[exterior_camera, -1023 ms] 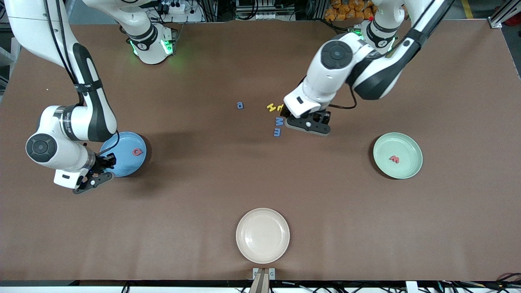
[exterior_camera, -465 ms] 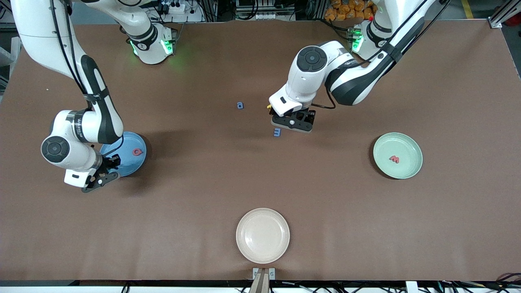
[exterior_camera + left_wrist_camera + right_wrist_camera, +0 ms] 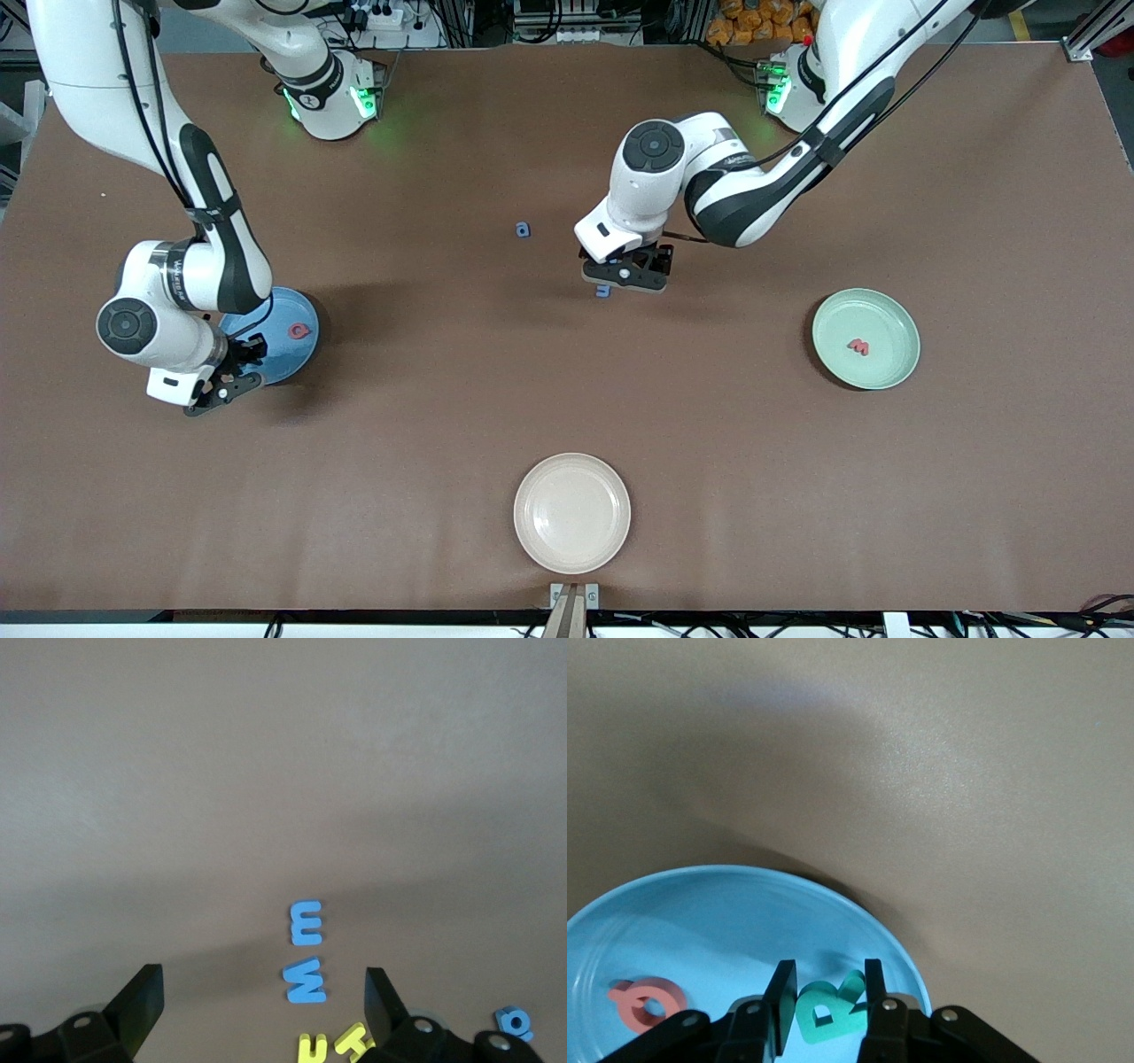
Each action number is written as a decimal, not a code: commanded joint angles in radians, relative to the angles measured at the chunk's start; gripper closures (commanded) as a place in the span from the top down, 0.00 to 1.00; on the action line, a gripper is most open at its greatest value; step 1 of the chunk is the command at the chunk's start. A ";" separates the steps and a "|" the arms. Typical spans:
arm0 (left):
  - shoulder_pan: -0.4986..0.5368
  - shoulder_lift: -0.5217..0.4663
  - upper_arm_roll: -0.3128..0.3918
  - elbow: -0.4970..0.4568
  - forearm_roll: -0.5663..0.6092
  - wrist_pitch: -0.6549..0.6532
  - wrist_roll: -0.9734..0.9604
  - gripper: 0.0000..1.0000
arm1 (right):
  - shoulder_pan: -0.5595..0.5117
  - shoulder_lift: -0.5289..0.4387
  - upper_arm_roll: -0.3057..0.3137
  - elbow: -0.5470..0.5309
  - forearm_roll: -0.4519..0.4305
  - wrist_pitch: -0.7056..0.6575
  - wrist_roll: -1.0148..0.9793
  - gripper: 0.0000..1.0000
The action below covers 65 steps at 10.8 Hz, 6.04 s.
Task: Sort uppercase to blue plate, lowercase to green plate
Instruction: 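Release the R on the blue plate while the left gripper lowers to E, then grasp the blue E with the left gripper, carry toward the green plate, then release the E on the green plate while the right gripper moves to letters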
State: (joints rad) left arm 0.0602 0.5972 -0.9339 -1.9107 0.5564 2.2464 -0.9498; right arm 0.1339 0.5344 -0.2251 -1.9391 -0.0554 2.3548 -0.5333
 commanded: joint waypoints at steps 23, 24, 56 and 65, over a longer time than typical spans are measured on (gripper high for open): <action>-0.361 0.124 0.337 0.059 0.058 0.176 -0.164 0.87 | 0.019 -0.062 0.001 0.028 0.078 -0.014 0.032 1.00; -0.359 0.125 0.340 0.049 0.085 0.176 -0.164 0.86 | 0.019 -0.062 0.001 0.029 0.078 -0.014 0.033 1.00; 0.559 -0.116 0.049 0.064 -0.089 -0.175 0.723 0.00 | 0.029 -0.106 0.006 0.032 0.118 -0.123 0.044 1.00; 0.737 -0.043 0.081 -0.067 -0.076 -0.179 0.704 0.00 | 0.260 -0.284 0.006 0.123 0.117 -0.497 0.493 1.00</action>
State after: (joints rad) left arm 0.7989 0.5575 -0.8597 -1.9660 0.4844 2.0619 -0.2505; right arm 0.3482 0.2931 -0.2167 -1.8255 0.0493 1.9115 -0.1353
